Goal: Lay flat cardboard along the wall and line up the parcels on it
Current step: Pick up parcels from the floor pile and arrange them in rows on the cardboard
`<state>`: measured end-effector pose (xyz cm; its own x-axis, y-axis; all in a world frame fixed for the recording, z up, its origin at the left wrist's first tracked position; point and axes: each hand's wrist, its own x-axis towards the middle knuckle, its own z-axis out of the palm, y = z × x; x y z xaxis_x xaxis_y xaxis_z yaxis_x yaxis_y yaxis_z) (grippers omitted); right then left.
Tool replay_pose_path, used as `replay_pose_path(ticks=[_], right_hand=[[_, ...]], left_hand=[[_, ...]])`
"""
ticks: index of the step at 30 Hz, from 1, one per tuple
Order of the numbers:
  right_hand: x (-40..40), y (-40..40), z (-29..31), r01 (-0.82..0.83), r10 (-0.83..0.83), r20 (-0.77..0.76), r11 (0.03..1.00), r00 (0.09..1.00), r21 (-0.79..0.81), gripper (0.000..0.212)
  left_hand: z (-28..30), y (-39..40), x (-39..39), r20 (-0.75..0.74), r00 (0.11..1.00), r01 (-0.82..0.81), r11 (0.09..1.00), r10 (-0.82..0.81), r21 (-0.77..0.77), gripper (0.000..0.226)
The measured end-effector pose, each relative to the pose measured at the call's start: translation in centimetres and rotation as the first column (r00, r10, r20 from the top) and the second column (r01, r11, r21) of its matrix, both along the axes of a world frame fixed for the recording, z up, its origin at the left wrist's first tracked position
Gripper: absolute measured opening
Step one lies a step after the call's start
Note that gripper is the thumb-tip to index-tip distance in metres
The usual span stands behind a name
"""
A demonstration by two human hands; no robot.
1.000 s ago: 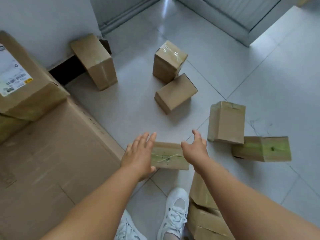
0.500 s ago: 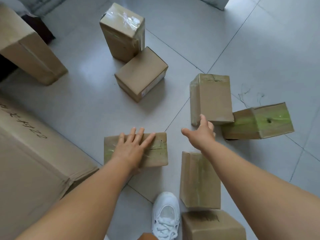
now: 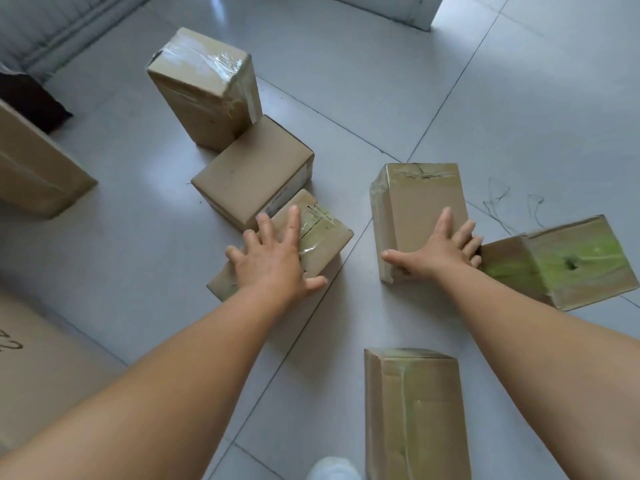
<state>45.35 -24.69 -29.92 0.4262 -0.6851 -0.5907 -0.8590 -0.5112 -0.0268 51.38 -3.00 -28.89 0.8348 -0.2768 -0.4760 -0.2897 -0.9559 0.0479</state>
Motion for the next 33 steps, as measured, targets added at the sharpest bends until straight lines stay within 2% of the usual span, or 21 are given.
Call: replay_pose_path(ticks=[5,7,14,18,24,33], right_hand=[[0.1,1.0,-0.3,-0.002,0.002,-0.005,1.000,1.000,0.010,0.137],[-0.4,2.0,-0.2,-0.001,0.001,0.007,1.000,1.000,0.028,0.136],[-2.2,6.0,0.4,0.121,-0.123,0.022,0.990,0.992,0.067,0.133],[-2.4,8.1,2.8,0.136,-0.138,0.034,0.988,0.990,0.067,0.128],[-2.2,11.3,11.4,0.145,-0.152,0.084,0.986,0.985,0.086,0.123],[0.3,16.8,31.5,0.036,-0.052,0.194,0.996,0.980,0.086,0.115]], left_hand=[[0.5,-0.7,0.2,-0.116,0.988,-0.101,0.995,0.101,0.013,0.136],[0.5,-0.2,-0.5,-0.117,0.984,-0.132,0.990,0.137,0.043,0.139],[1.7,1.0,-1.3,-0.116,0.967,-0.229,0.973,0.226,-0.011,0.131],[4.5,2.2,-1.2,-0.131,0.948,-0.301,0.950,0.288,-0.084,0.130],[12.6,4.3,-1.1,-0.214,0.874,-0.474,0.862,0.437,-0.177,0.124],[30.6,10.8,-1.0,-0.225,0.728,-0.685,0.669,0.648,-0.290,0.122]])
